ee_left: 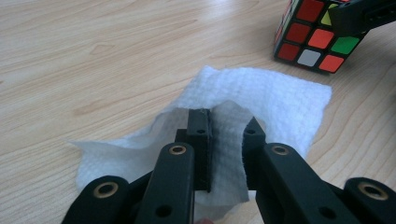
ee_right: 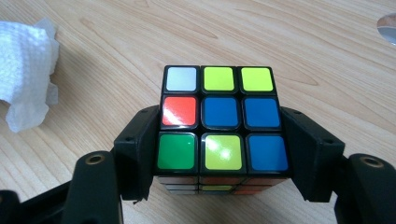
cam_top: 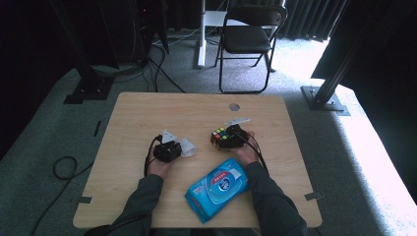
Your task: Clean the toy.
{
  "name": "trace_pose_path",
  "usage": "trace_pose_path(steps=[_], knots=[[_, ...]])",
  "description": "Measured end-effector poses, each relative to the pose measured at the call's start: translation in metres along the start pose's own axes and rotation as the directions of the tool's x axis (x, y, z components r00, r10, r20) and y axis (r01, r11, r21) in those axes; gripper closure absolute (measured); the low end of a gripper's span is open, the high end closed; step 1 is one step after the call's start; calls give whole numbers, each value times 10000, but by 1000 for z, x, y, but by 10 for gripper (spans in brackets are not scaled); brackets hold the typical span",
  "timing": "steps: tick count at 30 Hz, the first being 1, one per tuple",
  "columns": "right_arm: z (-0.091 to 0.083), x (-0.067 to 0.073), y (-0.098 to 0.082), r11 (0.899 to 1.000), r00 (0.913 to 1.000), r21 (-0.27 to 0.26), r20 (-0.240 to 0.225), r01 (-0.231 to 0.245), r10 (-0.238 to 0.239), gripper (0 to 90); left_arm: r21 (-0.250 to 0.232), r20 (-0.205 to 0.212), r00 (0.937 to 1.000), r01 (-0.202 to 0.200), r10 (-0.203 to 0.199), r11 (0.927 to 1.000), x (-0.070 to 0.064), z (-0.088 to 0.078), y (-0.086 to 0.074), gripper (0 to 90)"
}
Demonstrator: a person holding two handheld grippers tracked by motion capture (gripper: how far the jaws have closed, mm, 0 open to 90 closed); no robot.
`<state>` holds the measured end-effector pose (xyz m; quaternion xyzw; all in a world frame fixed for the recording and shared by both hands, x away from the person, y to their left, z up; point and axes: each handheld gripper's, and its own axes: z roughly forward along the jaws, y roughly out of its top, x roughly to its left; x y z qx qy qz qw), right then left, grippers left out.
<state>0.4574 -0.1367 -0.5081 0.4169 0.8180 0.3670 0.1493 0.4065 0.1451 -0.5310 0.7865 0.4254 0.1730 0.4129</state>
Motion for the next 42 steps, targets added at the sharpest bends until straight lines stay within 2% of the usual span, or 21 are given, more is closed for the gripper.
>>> trace_pose_path(steps=[10,20,23,27,34,42], knots=[[1,0,-1,10000,10000,-11,-11,12,-12,342,71,-54,10000,72,-71,9999,1,1,-2,784],[1,2,-1,9994,9994,40,75,343,-343,332,92,-103,9999,60,-59,9999,0,0,-1,666],[-2,1,0,9994,9997,-287,-92,208,-210,266,46,-86,10000,24,-24,10000,-1,-2,0,627],[-7,0,2,9985,9996,-490,-164,230,-238,238,53,-60,10000,-8,9,10000,-3,-3,1,586],[-16,-2,3,9961,9996,-868,-236,129,-150,250,78,-106,9999,-104,105,9999,-2,-7,2,547],[-25,-10,3,9922,9995,-1237,-293,-159,124,284,-98,-121,9998,125,-126,9999,2,-17,-1,538]])
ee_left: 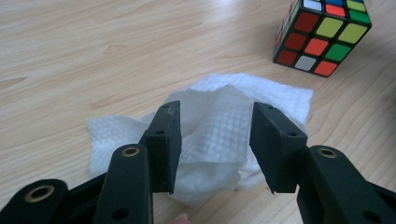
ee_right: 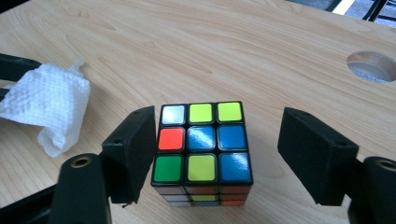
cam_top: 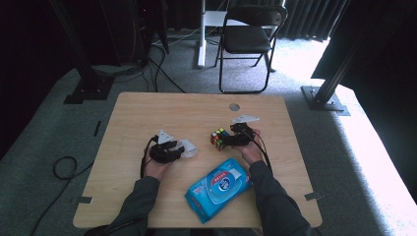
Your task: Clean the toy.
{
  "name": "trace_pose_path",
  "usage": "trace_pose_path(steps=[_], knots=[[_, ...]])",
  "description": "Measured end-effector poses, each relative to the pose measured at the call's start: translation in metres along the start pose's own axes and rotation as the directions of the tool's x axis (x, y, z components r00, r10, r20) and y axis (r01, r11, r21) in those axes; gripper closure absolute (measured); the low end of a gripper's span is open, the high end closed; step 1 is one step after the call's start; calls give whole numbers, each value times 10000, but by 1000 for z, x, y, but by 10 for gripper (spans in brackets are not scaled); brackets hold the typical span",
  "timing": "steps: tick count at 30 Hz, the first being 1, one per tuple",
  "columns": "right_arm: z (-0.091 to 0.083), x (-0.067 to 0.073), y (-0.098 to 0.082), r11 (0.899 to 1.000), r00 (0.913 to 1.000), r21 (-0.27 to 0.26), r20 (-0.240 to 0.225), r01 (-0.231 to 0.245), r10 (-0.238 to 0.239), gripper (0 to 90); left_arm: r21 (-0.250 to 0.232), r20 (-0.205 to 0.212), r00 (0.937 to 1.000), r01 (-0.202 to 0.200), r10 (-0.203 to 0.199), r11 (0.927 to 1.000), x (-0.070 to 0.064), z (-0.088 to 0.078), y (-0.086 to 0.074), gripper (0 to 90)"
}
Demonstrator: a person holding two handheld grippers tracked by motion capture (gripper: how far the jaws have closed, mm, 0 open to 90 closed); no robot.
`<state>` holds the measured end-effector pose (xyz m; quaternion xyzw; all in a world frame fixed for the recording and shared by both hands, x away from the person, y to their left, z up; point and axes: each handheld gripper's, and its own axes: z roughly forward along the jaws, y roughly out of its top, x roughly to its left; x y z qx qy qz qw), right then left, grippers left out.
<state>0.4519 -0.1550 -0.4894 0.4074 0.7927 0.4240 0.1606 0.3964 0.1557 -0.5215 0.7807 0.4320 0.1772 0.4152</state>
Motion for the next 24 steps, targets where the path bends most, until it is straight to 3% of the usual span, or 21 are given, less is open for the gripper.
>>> trace_pose_path(steps=[8,12,24], knots=[[-6,-9,-3,9994,9995,-279,231,-222,229,408,-208,-83,10000,34,-36,9998,3,-8,-2,539],[-9,-14,-6,9978,9966,-464,659,-465,495,482,-335,-92,9999,53,-56,9994,4,-12,-2,543],[-11,-25,-15,9969,9867,-275,1434,-733,765,682,-642,-460,9986,214,-243,9977,15,-23,-3,585]])
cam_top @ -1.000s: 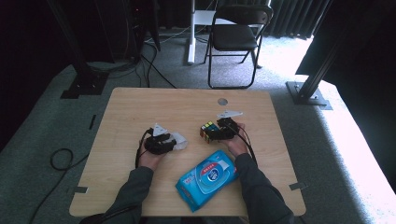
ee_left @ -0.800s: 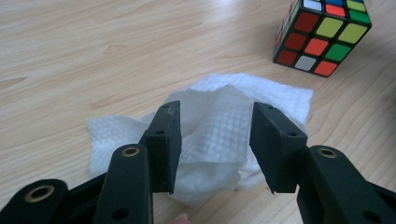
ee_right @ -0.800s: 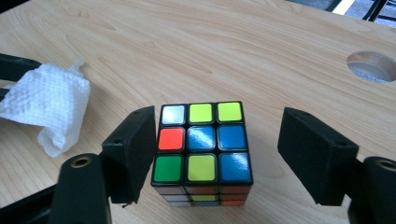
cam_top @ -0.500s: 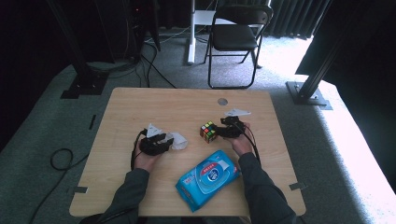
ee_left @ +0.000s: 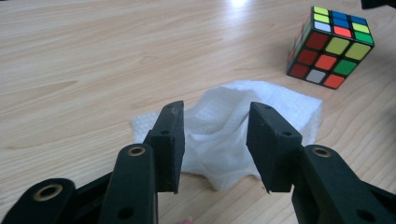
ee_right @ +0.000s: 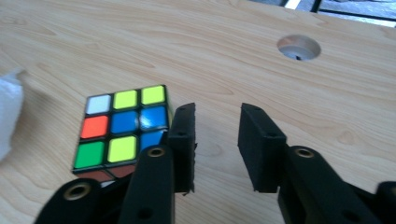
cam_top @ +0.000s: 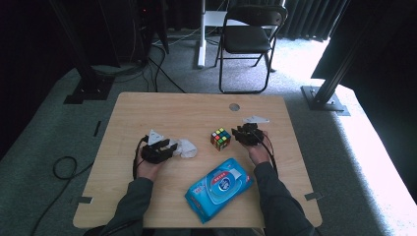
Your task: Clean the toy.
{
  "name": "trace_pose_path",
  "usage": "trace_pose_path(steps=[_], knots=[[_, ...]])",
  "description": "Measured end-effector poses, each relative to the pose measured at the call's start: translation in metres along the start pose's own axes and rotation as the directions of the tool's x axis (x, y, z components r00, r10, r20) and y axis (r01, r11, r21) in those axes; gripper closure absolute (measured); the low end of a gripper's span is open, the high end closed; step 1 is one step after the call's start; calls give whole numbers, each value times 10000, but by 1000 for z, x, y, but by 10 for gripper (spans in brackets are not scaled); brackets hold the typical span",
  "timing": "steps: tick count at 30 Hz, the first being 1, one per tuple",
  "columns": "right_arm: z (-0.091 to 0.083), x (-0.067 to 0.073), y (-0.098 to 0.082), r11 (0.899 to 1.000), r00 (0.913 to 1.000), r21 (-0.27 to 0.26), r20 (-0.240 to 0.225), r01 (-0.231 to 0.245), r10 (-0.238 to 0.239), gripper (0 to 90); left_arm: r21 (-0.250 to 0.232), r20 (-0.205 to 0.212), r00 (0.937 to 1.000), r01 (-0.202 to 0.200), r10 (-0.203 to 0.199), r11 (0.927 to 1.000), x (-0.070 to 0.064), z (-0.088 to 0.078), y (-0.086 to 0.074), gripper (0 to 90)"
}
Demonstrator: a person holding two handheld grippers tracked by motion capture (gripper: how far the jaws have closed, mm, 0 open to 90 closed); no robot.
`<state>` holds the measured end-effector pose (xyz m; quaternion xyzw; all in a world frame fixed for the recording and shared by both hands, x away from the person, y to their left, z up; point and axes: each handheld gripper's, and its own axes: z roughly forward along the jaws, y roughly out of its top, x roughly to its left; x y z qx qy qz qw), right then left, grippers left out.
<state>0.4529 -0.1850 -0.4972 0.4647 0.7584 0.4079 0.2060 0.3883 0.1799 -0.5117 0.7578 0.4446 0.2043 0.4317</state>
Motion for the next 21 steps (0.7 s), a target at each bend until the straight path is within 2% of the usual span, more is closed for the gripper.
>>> trace_pose_path(steps=[2,3,8,21], knots=[[0,-2,-2,10000,9999,58,123,-52,52,716,-27,-23,10000,52,-52,10000,1,-1,0,630],[1,-3,-3,9999,9998,108,208,-70,68,749,-70,-84,9998,162,-163,9998,6,-4,0,673],[1,-5,-6,9997,9994,264,336,-14,5,810,-167,-253,9989,393,-397,9991,15,-9,-2,713],[3,-6,-9,9994,9990,334,444,53,-67,816,-223,-625,9941,872,-885,9959,29,-15,-7,686]])
